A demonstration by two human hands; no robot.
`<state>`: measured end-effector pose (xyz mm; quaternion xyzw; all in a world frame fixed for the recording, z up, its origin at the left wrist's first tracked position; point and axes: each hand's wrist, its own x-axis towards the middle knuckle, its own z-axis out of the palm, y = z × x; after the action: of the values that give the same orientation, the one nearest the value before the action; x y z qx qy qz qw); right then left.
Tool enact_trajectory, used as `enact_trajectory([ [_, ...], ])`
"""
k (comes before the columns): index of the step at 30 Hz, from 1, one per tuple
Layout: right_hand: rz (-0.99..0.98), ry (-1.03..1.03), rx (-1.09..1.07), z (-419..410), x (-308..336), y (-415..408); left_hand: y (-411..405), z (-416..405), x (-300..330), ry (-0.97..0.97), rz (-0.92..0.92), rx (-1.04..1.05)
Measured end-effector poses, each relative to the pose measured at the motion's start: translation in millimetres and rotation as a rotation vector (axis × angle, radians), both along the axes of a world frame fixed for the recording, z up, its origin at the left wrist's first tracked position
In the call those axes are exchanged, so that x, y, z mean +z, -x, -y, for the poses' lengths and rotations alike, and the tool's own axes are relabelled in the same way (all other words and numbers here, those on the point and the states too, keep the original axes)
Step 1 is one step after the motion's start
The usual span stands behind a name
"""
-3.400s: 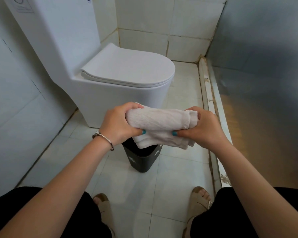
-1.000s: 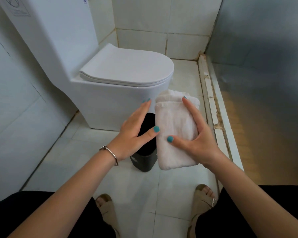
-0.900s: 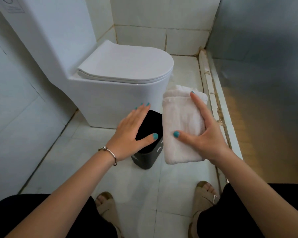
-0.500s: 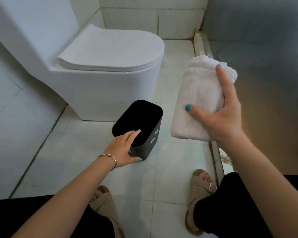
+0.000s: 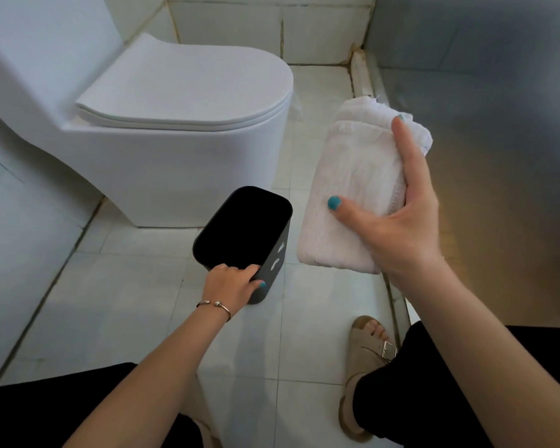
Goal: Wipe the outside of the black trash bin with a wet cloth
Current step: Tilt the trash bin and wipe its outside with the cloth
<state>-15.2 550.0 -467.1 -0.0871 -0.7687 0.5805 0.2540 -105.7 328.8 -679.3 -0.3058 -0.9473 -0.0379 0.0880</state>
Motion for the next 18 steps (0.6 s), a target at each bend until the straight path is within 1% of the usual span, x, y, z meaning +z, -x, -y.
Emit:
enact_trajectory([
  [5,0.004,0.012,-0.022,-1,4,-2,-7,0,0,-0.104,0.070,0.058],
  [8,0.003,-0.019,-0.036,-3,10,-3,-12,3,14,-0.213,0.163,0.189],
  [11,-0.002,-0.007,-0.044,-3,15,-4,-20,6,37,-0.266,0.292,0.306],
  [14,0.015,0.016,-0.013,-2,18,-6,-38,13,57,-0.336,0.351,0.416],
  [18,0.054,-0.032,0.005,-3,12,-14,-74,20,67,-0.487,0.415,0.536],
])
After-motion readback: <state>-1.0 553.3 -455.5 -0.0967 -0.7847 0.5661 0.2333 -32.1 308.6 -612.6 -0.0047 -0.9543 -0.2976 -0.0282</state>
